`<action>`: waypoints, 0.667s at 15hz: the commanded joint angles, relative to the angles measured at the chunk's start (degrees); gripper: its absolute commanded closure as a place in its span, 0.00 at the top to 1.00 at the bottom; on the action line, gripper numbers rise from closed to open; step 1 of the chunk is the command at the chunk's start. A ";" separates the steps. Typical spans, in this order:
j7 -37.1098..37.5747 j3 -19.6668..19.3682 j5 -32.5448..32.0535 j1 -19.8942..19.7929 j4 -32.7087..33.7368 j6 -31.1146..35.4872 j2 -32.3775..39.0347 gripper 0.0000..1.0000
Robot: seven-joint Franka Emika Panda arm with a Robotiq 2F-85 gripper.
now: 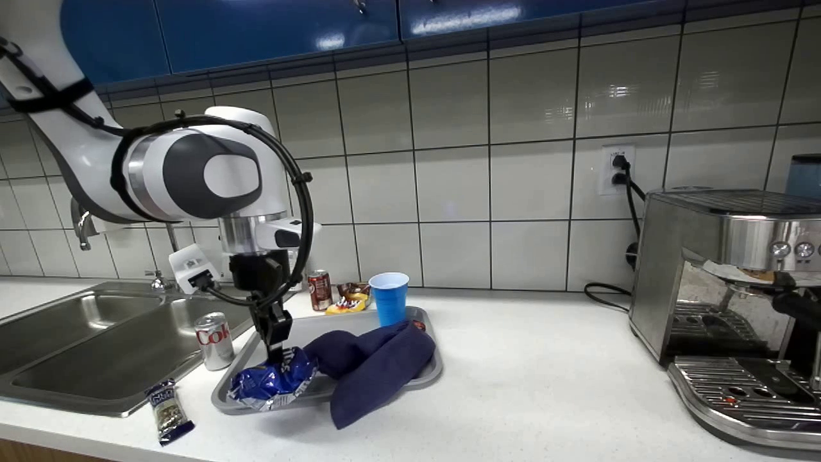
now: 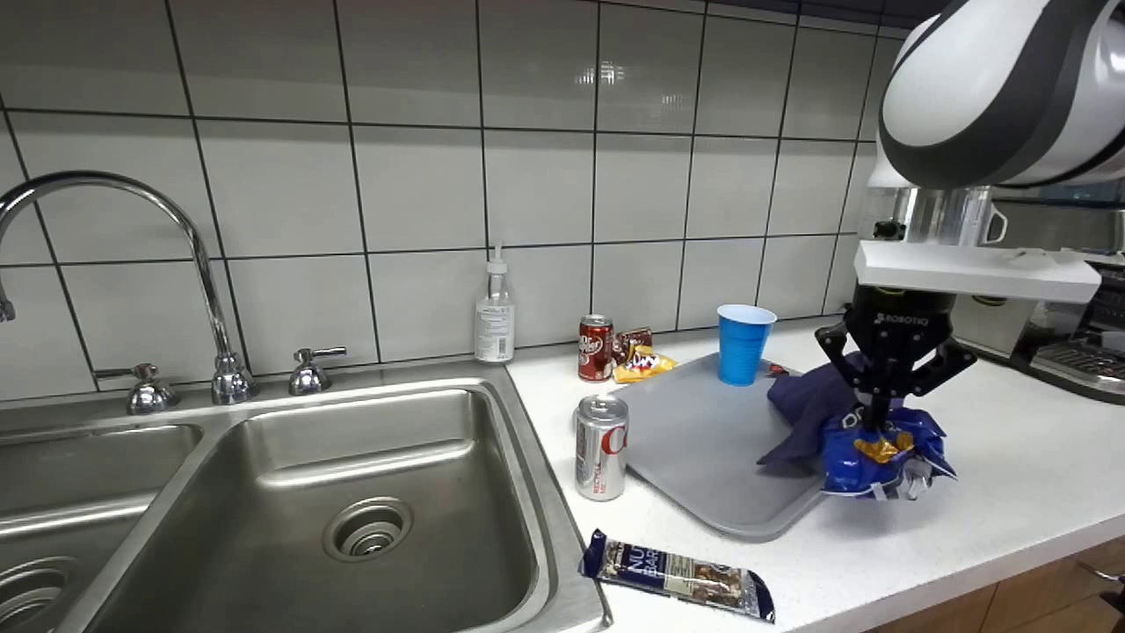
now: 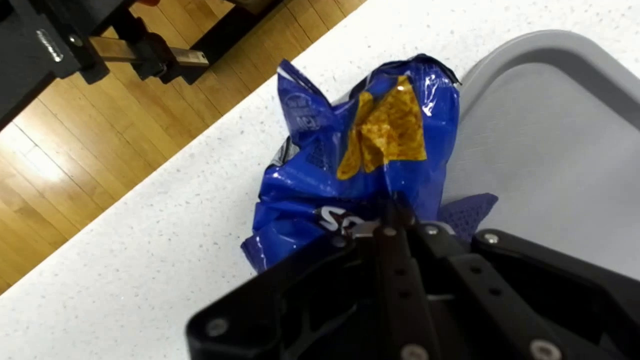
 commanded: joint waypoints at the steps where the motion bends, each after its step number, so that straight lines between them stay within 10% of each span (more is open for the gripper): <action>1: -2.86 1.22 2.95 -0.78 1.25 -3.33 -2.93 0.00; 10: -5.92 4.01 6.34 0.84 2.21 -5.20 -4.36 0.00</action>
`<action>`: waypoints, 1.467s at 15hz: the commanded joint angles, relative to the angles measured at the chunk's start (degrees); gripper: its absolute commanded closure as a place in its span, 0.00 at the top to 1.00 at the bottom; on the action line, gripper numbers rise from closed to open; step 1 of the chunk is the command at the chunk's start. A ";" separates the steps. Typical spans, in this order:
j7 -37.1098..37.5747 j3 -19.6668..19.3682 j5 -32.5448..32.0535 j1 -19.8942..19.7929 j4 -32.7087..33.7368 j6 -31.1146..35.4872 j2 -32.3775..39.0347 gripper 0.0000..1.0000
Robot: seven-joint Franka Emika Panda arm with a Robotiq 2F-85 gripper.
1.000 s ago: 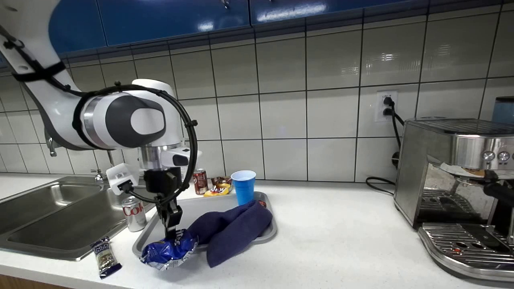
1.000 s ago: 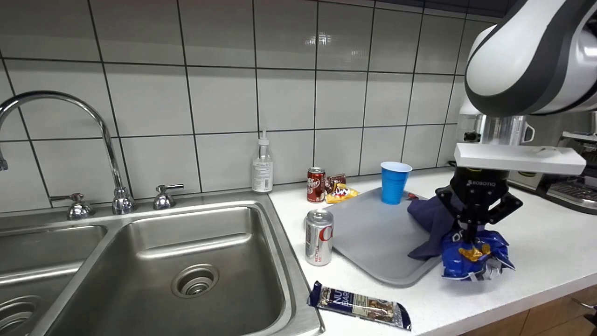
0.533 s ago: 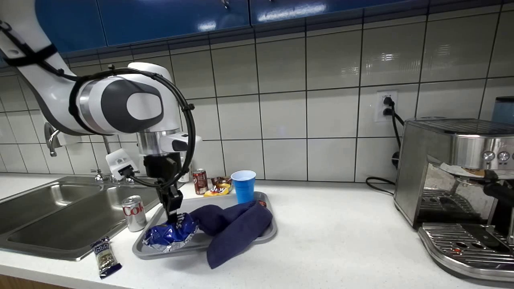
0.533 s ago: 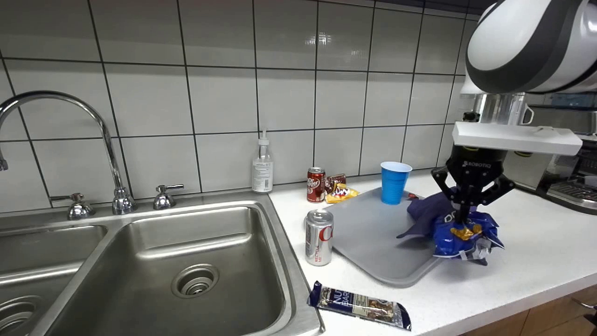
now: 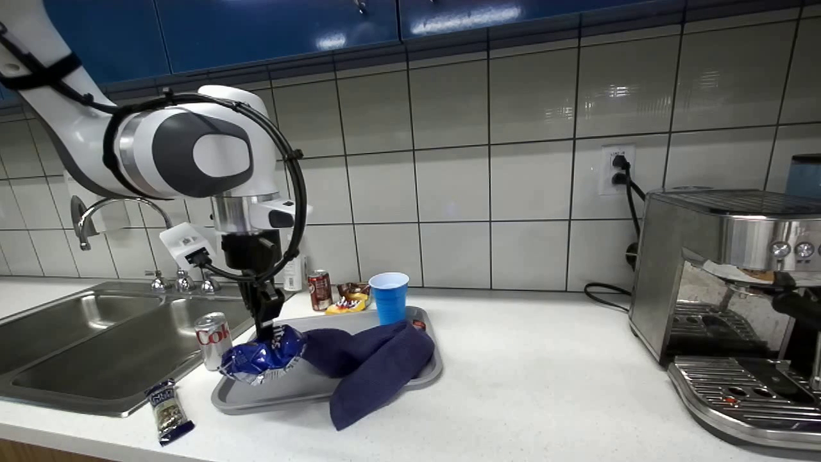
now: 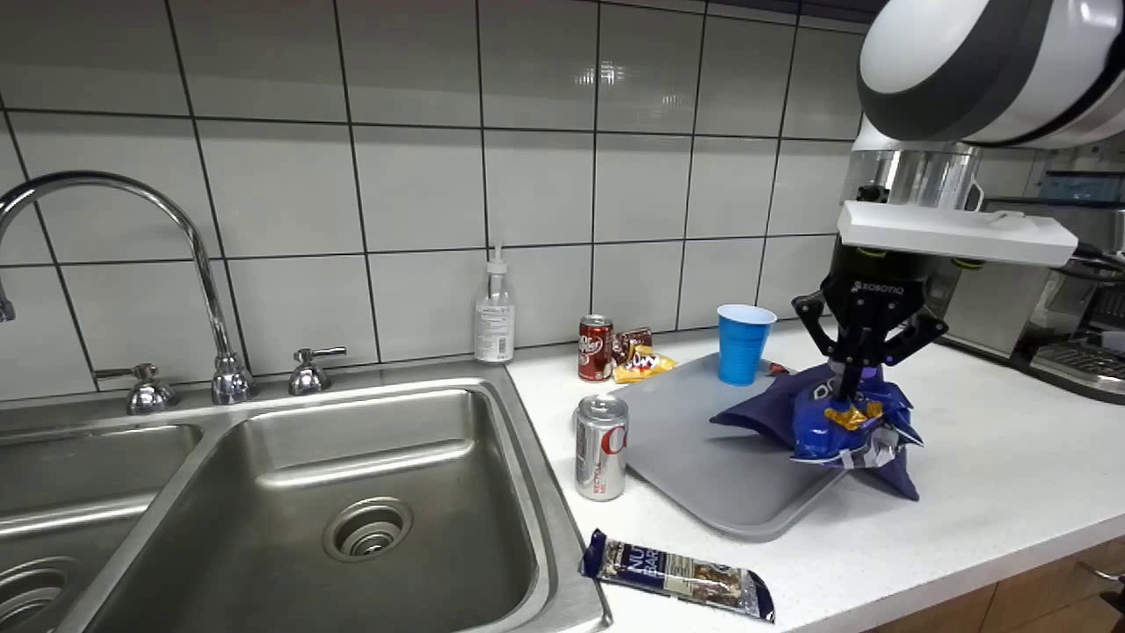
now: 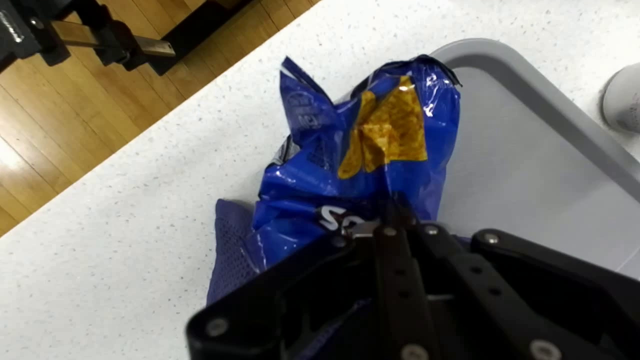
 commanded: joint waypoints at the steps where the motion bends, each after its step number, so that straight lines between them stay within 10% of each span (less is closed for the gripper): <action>1: -1.25 2.05 1.19 0.54 0.39 -2.32 -1.41 0.00; 22: 1.29 4.35 3.23 3.07 13.03 1.17 13.47 0.00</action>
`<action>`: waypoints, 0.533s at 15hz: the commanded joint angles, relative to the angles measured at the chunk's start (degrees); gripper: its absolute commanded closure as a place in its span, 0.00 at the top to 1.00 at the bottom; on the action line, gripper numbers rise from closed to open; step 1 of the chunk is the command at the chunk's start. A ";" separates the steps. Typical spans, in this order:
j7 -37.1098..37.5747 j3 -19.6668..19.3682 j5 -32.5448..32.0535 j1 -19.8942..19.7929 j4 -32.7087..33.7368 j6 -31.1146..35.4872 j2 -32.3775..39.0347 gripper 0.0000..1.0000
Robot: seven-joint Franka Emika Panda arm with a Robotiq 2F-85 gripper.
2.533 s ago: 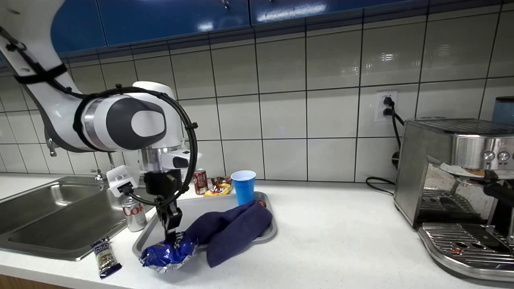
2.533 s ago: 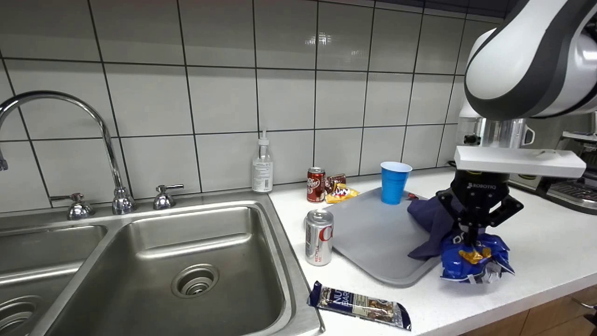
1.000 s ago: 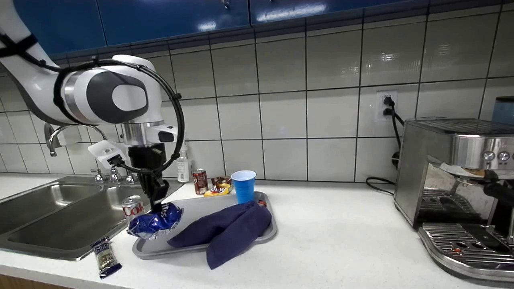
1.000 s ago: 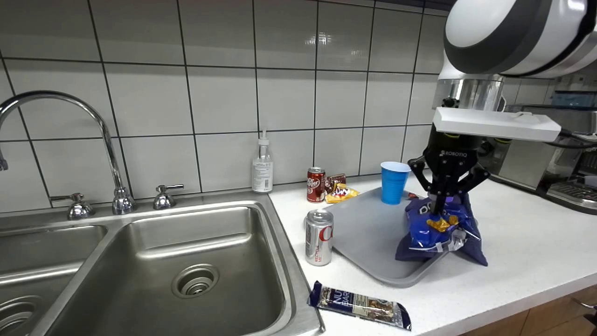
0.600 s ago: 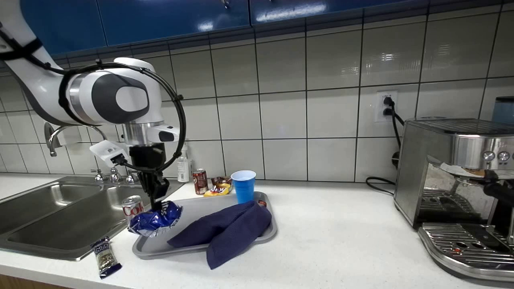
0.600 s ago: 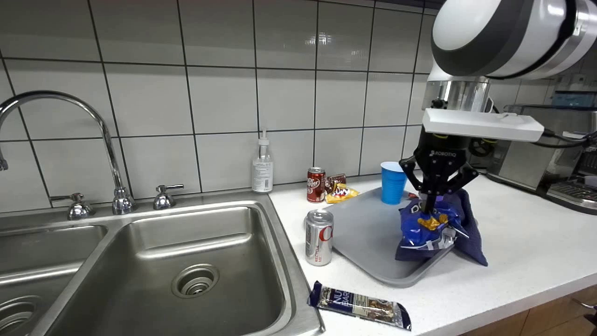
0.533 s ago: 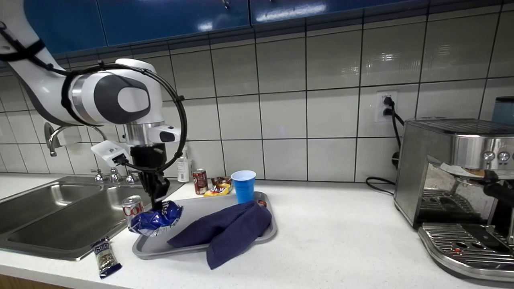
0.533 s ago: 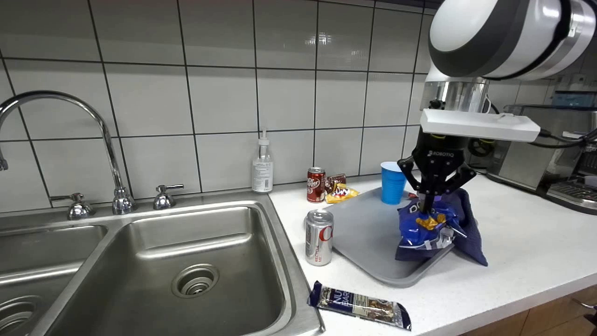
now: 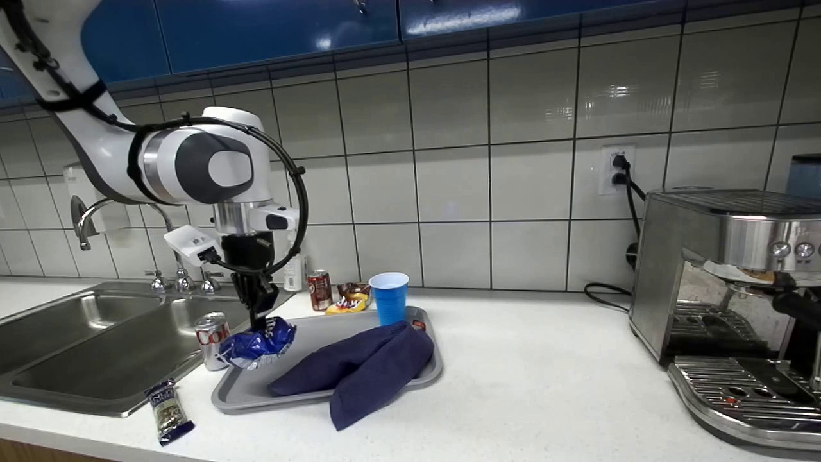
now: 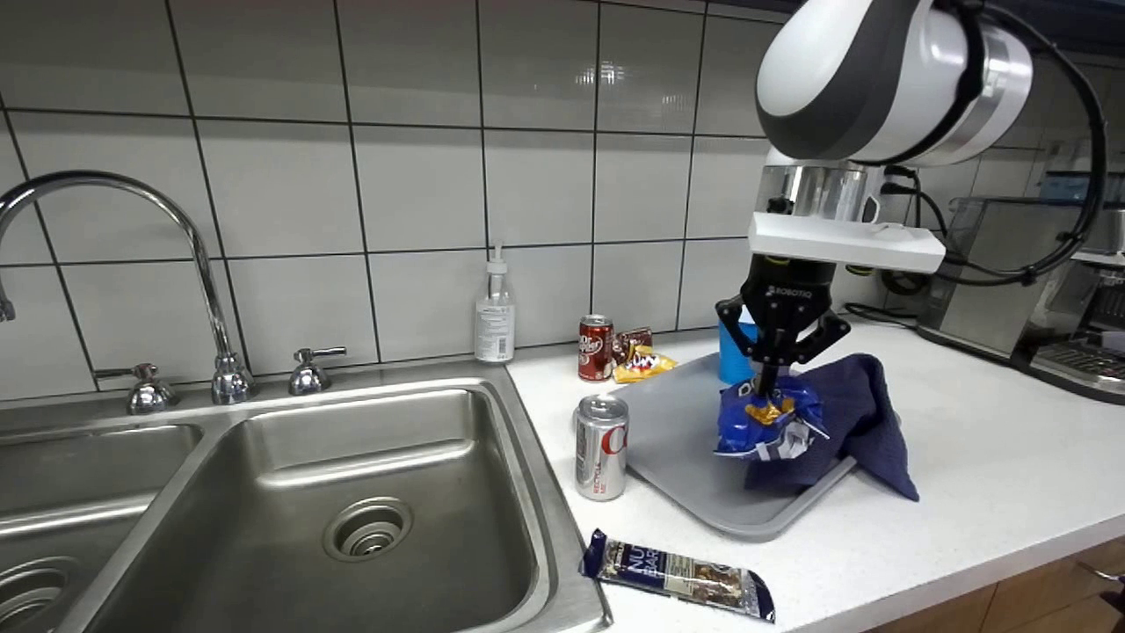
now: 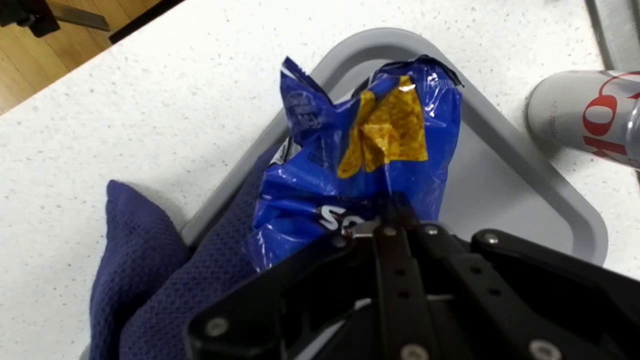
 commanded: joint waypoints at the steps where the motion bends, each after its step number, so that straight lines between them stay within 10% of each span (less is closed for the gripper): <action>1: 1.40 0.21 1.23 0.89 4.04 0.94 4.06 0.00; 8: 3.95 -0.57 0.59 2.41 7.37 4.41 10.12 0.00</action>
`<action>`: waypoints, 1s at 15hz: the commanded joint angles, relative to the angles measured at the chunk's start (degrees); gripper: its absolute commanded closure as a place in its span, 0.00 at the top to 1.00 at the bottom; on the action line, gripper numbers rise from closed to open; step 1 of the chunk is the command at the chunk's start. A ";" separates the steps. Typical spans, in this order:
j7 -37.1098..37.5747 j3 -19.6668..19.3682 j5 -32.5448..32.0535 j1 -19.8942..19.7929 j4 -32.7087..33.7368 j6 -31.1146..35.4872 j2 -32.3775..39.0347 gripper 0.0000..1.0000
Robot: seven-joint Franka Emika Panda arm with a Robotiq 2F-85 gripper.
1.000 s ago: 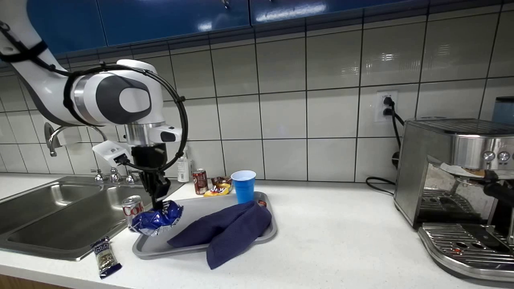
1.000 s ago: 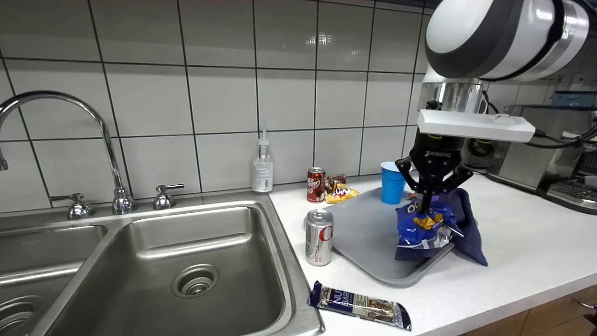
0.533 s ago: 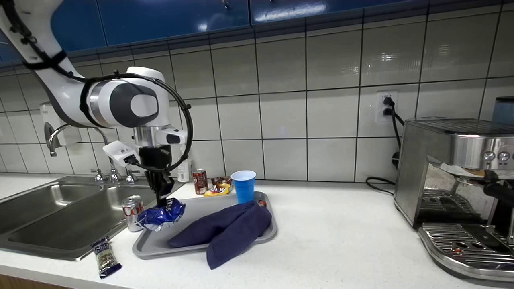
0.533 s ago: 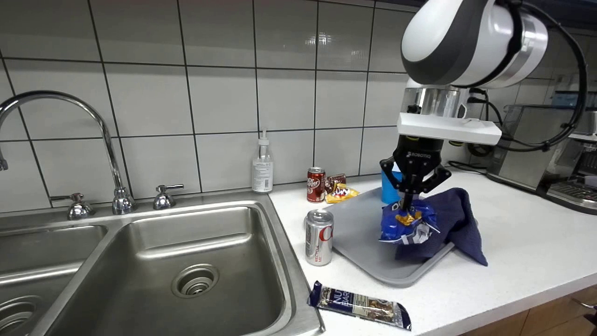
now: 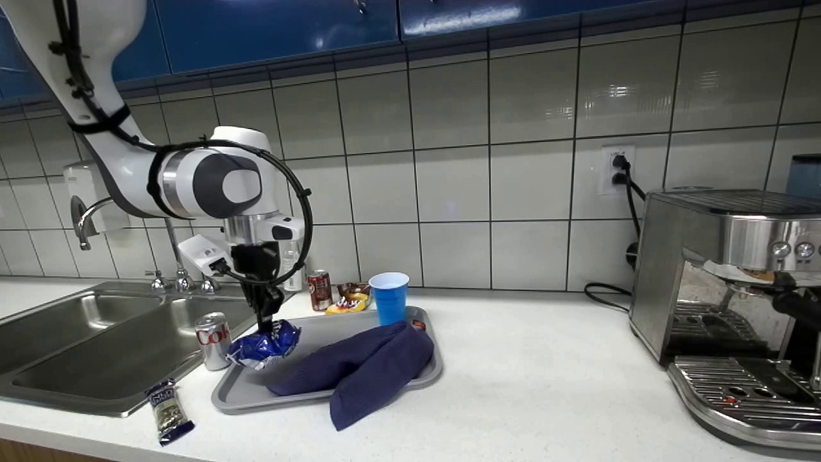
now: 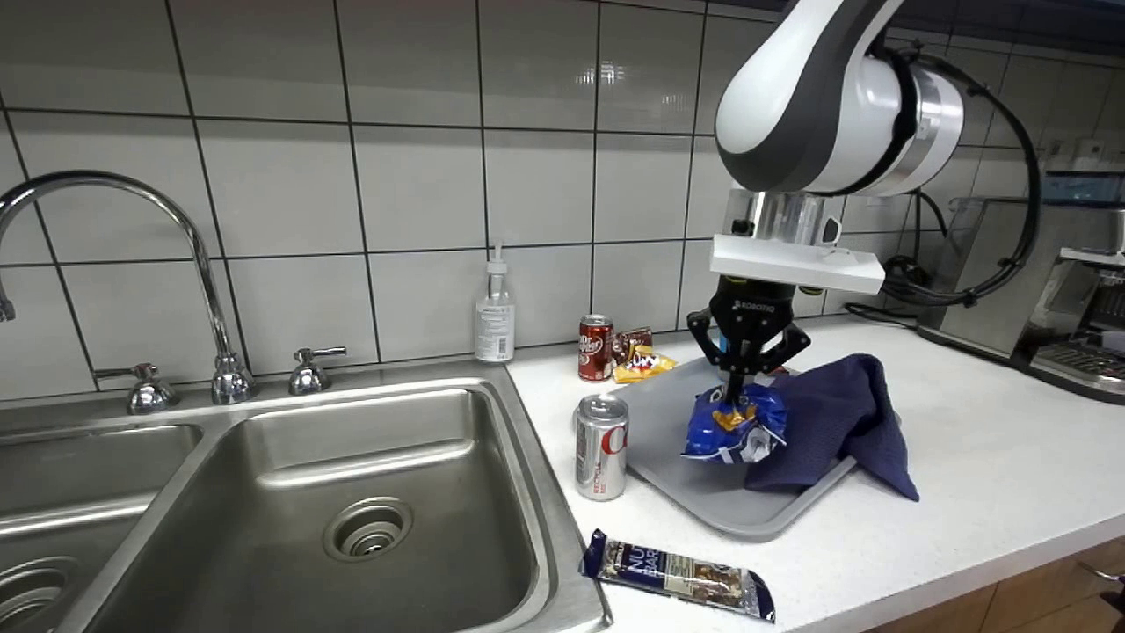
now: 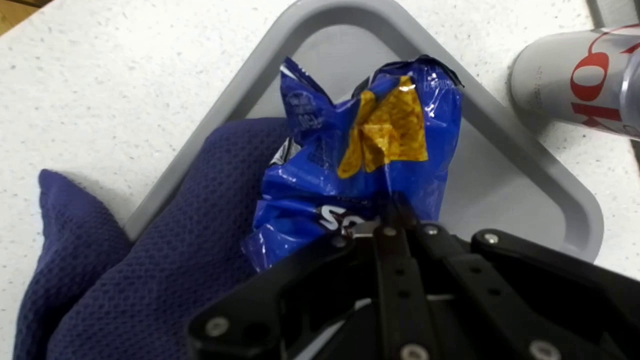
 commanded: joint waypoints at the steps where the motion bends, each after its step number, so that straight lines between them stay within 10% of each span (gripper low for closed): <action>1: 2.11 -0.65 0.38 1.38 2.48 1.73 3.42 0.00; 15: 2.59 -3.03 0.33 2.60 3.93 3.58 7.97 0.00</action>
